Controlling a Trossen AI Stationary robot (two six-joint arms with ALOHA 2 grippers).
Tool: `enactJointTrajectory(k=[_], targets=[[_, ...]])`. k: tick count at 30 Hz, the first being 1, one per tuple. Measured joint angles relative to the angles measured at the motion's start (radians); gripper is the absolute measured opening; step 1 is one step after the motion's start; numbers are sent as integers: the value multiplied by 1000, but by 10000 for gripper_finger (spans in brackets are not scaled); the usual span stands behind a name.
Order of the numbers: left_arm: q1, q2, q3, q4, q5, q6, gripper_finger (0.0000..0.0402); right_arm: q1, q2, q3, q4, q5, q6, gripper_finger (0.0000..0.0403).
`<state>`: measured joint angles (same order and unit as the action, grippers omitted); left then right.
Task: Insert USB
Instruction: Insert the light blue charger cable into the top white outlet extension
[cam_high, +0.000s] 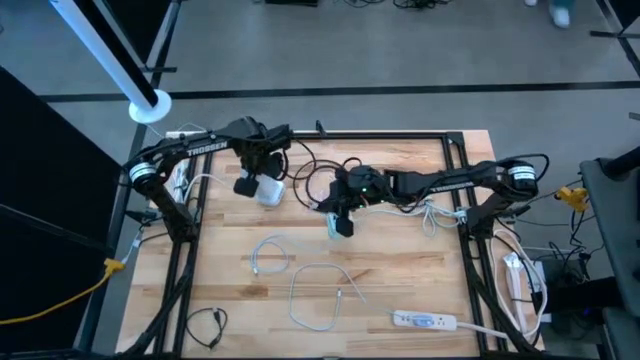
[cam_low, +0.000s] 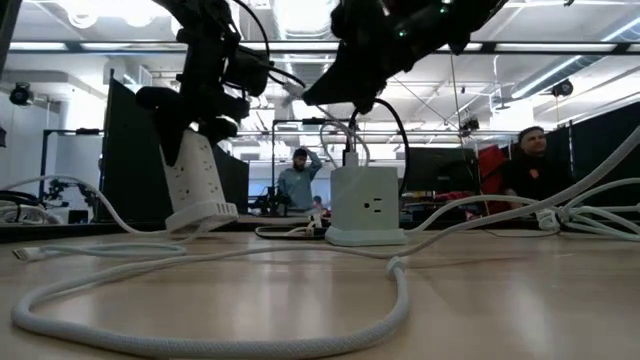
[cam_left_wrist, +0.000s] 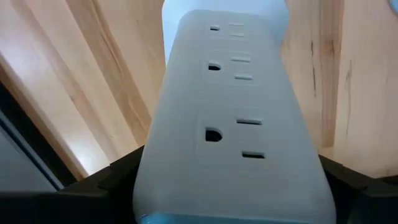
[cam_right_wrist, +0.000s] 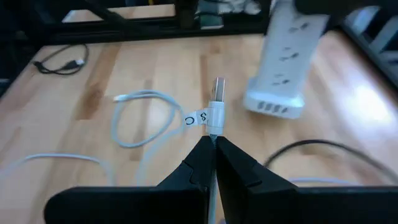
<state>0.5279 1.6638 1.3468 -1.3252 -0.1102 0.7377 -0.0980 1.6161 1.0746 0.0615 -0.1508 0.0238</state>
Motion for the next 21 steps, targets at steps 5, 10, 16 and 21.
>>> enactJointTrajectory(k=[5,10,16,21], targets=[[-4,0,0,2,0,-66,298,-8,113,76,1,-32,93,0],[-4,0,0,3,-2,-151,316,-8,183,174,-43,-66,94,0],[-4,0,0,4,-3,-253,337,-9,267,291,-97,-107,96,0],[-4,-2,0,1,-3,-327,377,-16,326,381,-166,-110,89,0]])
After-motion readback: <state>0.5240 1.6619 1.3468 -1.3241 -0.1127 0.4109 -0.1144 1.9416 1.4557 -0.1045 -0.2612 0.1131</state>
